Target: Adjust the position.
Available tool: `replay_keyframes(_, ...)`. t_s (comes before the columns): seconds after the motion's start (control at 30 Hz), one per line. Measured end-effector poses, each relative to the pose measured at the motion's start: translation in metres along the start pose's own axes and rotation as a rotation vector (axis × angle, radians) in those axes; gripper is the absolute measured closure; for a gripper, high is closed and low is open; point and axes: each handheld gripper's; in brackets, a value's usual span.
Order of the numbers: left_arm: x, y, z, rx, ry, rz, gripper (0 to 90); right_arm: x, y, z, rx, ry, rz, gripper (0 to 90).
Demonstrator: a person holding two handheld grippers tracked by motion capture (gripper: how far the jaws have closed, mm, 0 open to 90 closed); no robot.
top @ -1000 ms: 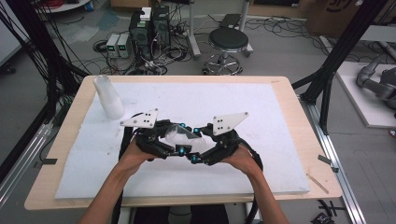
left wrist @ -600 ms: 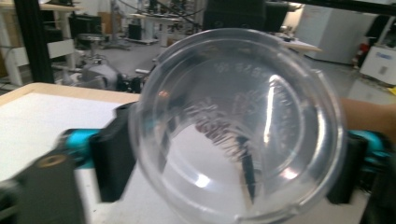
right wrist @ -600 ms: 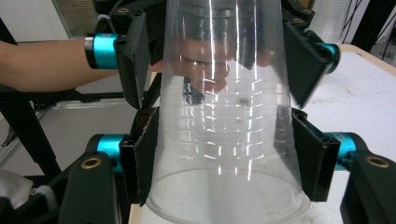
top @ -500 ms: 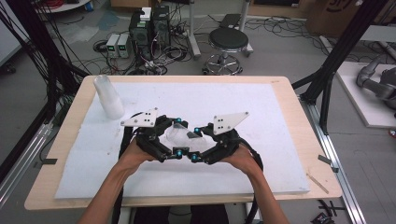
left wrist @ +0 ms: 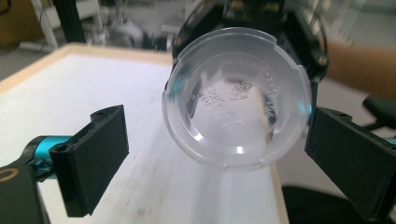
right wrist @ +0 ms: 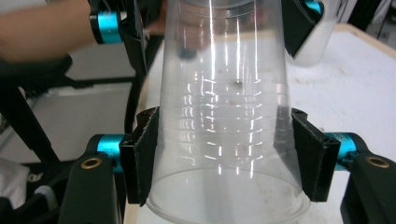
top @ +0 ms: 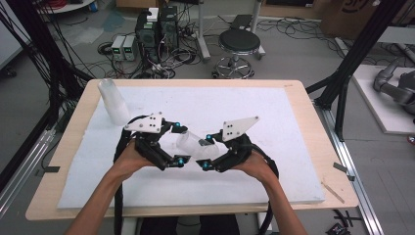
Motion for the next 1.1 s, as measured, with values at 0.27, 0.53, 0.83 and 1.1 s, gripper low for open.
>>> replay_keyframes(0.27, -0.001, -0.016, -0.001, 0.095, -0.003, 0.288, 6.2, -0.001, -0.011, -0.001, 0.010, 0.024, 0.192, 33.6)
replay_keyframes(0.53, 0.009, -0.024, -0.005, 0.175, -0.008, 0.506, 6.3, 0.006, -0.019, -0.001, 0.023, 0.033, 0.389, 33.6)
replay_keyframes(0.83, 0.023, -0.024, -0.008, 0.227, 0.013, 0.645, 10.6, 0.015, -0.027, -0.002, 0.046, 0.019, 0.554, 33.5)
replay_keyframes(1.1, 0.032, -0.025, -0.010, 0.234, 0.040, 0.634, 15.3, 0.018, -0.029, -0.002, 0.045, 0.013, 0.576, 33.5)
Point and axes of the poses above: each handheld gripper's, and its own axes: x roughly forward along the jaws, y roughly out of its underside, z roughly to its left, and after that the axes turned 12 degrees about -y, right-handed
